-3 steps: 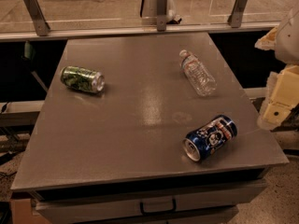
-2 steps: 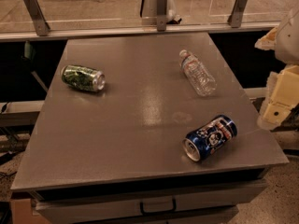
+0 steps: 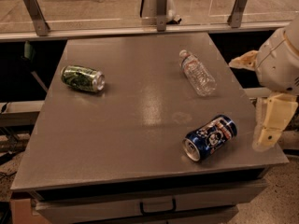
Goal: Place pepsi can upright
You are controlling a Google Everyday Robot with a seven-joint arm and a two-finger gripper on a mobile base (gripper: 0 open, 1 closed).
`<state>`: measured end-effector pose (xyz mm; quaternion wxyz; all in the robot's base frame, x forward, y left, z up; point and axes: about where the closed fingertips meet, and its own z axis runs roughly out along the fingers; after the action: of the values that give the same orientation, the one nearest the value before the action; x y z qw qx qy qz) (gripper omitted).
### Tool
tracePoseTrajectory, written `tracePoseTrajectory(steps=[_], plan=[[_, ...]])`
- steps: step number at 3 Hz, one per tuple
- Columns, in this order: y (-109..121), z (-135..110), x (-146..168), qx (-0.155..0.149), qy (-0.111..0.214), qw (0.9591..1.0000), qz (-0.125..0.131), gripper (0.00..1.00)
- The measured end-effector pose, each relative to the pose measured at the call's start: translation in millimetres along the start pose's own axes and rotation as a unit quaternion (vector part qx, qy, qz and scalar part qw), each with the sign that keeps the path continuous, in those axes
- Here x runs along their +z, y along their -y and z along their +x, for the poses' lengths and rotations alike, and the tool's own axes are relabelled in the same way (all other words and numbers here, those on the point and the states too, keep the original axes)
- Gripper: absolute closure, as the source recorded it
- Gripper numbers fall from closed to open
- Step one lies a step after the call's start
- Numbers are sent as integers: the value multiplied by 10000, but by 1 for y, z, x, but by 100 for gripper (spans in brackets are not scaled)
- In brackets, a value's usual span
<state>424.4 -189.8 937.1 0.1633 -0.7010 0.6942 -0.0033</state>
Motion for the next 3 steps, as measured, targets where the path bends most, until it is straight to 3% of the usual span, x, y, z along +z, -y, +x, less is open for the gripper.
tracePoseTrajectory(steps=[1, 2, 3], plan=[[-17, -9, 27, -700, 146, 9972, -226, 0], [-30, -23, 53, -1352, 259, 9896, -407, 0], [-43, -35, 79, -1792, 154, 9824, -507, 0]])
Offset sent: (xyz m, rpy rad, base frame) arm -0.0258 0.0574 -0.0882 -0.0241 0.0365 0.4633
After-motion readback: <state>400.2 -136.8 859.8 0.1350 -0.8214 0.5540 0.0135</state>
